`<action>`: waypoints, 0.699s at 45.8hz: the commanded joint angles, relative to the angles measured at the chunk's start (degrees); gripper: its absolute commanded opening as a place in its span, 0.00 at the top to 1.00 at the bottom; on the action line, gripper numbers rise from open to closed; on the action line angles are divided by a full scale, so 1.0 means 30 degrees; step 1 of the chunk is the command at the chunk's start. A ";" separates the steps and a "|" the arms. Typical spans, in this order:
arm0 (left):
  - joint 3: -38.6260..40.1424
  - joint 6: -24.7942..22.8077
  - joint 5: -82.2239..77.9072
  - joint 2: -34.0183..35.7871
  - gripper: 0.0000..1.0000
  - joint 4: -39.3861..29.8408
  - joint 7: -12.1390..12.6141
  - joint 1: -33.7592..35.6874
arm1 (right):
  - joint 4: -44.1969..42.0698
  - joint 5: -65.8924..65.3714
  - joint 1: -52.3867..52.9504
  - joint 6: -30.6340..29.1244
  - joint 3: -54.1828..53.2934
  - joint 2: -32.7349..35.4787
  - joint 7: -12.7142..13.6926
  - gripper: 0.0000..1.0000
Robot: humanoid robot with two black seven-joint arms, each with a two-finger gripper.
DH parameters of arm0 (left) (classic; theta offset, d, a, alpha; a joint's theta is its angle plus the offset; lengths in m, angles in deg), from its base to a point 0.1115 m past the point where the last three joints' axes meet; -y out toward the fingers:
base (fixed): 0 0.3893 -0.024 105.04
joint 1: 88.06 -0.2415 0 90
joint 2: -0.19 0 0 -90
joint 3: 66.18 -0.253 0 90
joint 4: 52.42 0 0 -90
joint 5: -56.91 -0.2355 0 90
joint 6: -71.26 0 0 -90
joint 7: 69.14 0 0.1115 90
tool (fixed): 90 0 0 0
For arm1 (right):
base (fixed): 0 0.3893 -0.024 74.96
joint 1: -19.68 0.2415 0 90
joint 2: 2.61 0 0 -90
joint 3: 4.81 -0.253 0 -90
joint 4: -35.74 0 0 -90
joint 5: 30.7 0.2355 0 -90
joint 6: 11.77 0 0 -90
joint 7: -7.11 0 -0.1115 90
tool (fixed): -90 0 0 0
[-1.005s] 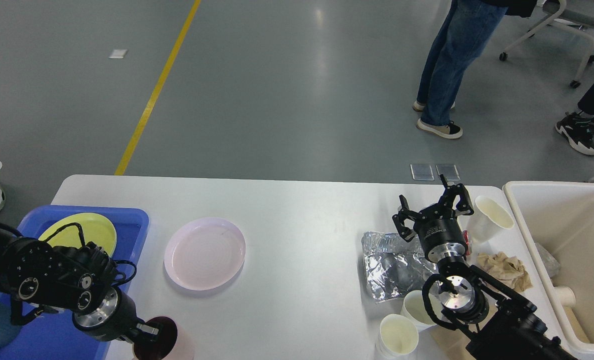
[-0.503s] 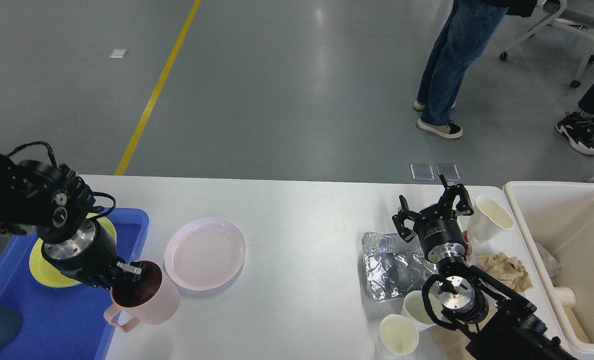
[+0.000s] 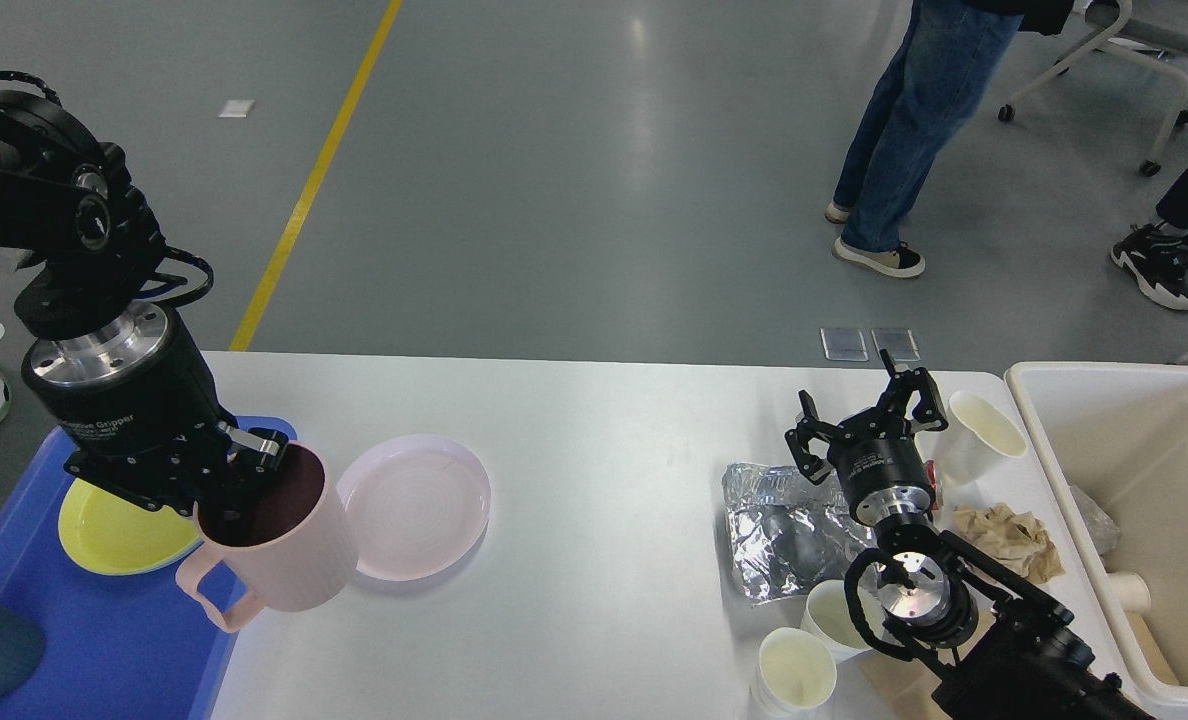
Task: Tidy desktop
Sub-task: 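Grasp the pink mug with the left gripper and lift it, then place the pink mug in the blue tray and release it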
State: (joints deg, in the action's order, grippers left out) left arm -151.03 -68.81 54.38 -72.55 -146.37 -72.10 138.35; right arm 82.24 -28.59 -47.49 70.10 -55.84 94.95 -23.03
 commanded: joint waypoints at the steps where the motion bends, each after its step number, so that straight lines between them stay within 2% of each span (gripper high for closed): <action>1: -0.0834 0.0430 -0.0268 0.1361 1.00 0.0231 0.0256 -0.0118 | 0.0029 -0.0001 -0.0022 -0.0014 -0.0012 -0.0001 -0.0002 0.00; 6: -0.0952 0.0752 -0.1582 0.4202 1.00 0.1196 0.0784 -0.1229 | 0.0029 -0.0001 0.0007 -0.0014 -0.0012 -0.0001 -0.0002 0.00; 17: -0.0222 0.1719 -0.7062 0.9740 1.00 0.4125 0.0609 -0.5065 | 0.0029 -0.0001 -0.0022 -0.0014 -0.0012 -0.0001 -0.0002 0.00; 22: 0.1475 0.2041 -0.7973 1.0768 1.00 0.6175 0.0200 -0.8285 | 0.0029 -0.0001 -0.0022 -0.0014 -0.0012 -0.0001 -0.0002 0.00; 23: 0.2581 0.2216 -0.8235 1.0972 1.00 0.7194 -0.0063 -1.0032 | 0.0029 -0.0001 -0.0022 -0.0014 -0.0012 -0.0001 -0.0002 0.00; 24: 0.2999 0.2276 -0.8325 1.1003 1.00 0.7639 -0.0152 -1.0775 | 0.0029 -0.0001 -0.0022 -0.0014 -0.0012 -0.0001 -0.0002 0.00; 32: 0.6016 0.2335 -0.8911 1.0945 1.00 1.0688 -0.0651 -1.5699 | 0.0029 -0.0001 -0.0022 0.0015 -0.0012 -0.0001 -0.0002 0.00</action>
State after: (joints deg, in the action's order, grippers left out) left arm -138.59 -61.89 28.93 -39.65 -119.79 -73.29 100.27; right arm 82.35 -28.58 -47.55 70.05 -55.89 94.95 -23.03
